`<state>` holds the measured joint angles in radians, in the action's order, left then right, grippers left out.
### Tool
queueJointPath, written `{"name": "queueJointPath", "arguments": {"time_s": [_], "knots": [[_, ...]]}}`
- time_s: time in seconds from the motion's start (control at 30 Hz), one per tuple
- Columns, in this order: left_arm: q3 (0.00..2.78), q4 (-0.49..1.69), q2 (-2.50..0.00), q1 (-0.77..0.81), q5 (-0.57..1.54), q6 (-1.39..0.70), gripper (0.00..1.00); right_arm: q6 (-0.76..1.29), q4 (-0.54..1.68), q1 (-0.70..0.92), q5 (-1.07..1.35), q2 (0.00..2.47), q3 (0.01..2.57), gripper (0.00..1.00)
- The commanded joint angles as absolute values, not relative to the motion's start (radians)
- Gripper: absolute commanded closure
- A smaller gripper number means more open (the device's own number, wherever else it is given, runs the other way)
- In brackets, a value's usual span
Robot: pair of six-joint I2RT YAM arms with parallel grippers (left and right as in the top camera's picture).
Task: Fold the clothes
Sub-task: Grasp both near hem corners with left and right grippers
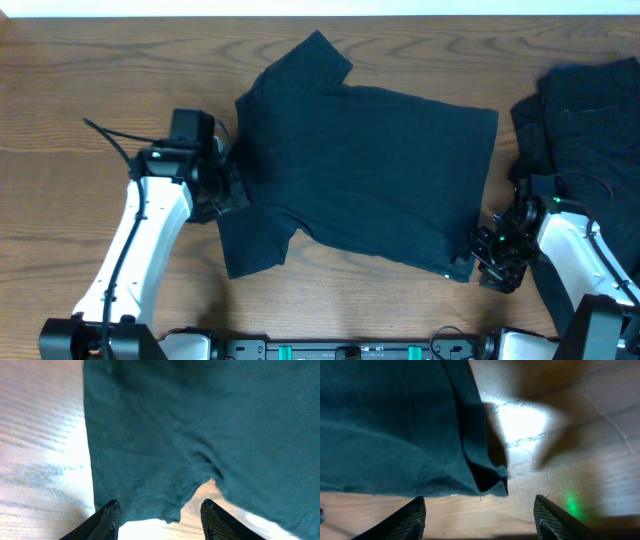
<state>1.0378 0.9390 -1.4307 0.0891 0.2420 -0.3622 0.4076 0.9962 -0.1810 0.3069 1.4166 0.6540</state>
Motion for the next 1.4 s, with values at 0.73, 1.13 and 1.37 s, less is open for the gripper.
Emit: {"name": "queueJointPath", "arguments": {"time_s": [0.73, 1.13, 1.37], "knots": [[0.788, 0.886, -1.438, 0.102, 0.242, -0.361, 0.38, 0.471, 0.843, -0.189, 0.258, 1.420, 0.549, 0.42], [0.788, 0.866, -1.438, 0.102, 0.242, -0.361, 0.38, 0.536, 0.788, -0.102, 0.259, 1.456, 0.546, 0.48], [0.788, 0.867, -1.438, 0.102, 0.242, -0.361, 0.38, 0.591, 0.749, -0.001, 0.227, 1.494, 0.546, 0.47]]}}
